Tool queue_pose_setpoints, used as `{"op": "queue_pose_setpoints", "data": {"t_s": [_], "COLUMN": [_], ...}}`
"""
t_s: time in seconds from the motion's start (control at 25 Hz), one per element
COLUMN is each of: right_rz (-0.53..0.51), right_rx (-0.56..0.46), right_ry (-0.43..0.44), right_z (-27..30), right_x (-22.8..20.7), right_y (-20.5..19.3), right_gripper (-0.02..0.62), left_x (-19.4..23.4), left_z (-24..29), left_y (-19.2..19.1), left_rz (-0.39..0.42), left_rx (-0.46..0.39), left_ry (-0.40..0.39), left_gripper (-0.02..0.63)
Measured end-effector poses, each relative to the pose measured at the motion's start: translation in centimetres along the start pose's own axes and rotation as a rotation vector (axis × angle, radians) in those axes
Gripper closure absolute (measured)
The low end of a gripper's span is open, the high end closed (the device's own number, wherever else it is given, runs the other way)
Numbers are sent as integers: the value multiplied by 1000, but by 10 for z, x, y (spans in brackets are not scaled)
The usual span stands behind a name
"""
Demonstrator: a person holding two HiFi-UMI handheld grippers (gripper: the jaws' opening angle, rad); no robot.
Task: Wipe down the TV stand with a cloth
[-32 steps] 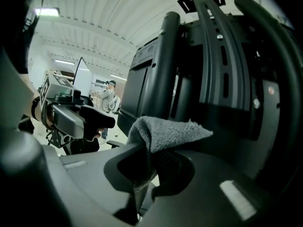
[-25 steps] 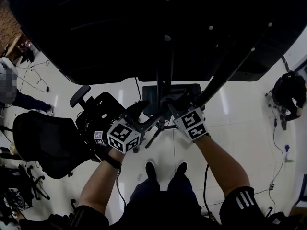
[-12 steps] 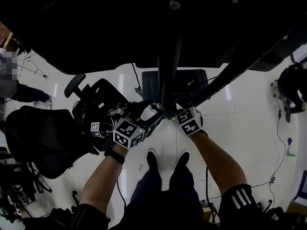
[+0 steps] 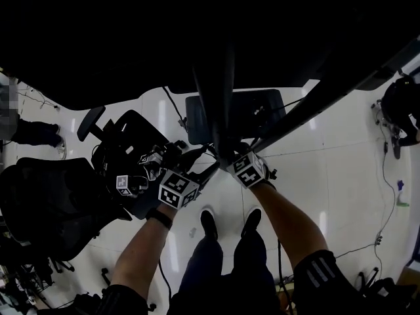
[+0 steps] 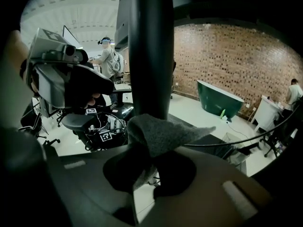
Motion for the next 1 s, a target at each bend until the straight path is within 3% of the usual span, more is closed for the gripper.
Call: {"op": "queue_pose_setpoints", "data": {"t_s": [0.52,0.8,1.0], "right_rz": [39,96,96], "right_rx": [98,-45,-228], "right_ry": [12,-1,-19], "right_z": [47,-9,-102], "right_x": [-6,2,3], "right_y": [-45,-28,17], "right_gripper": [558,566,566], "left_x": [13,-18,-64], "left_z": [31,10,-16], "left_y": [-51,-27,46], "left_rz": [-40,-17,84], "left_rx": [91,41,-90], "left_ry": [17,-30,-88], "left_gripper": [307,308,310]}}
Point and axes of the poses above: the fingertips, and each gripper's own axes: z forward along the fingers, x to its left, y out of its top, the point moved 6 cm from there along -z, backward along the fingers, and after that the axes turned 6 degrees about y, right-handed, at the moved point
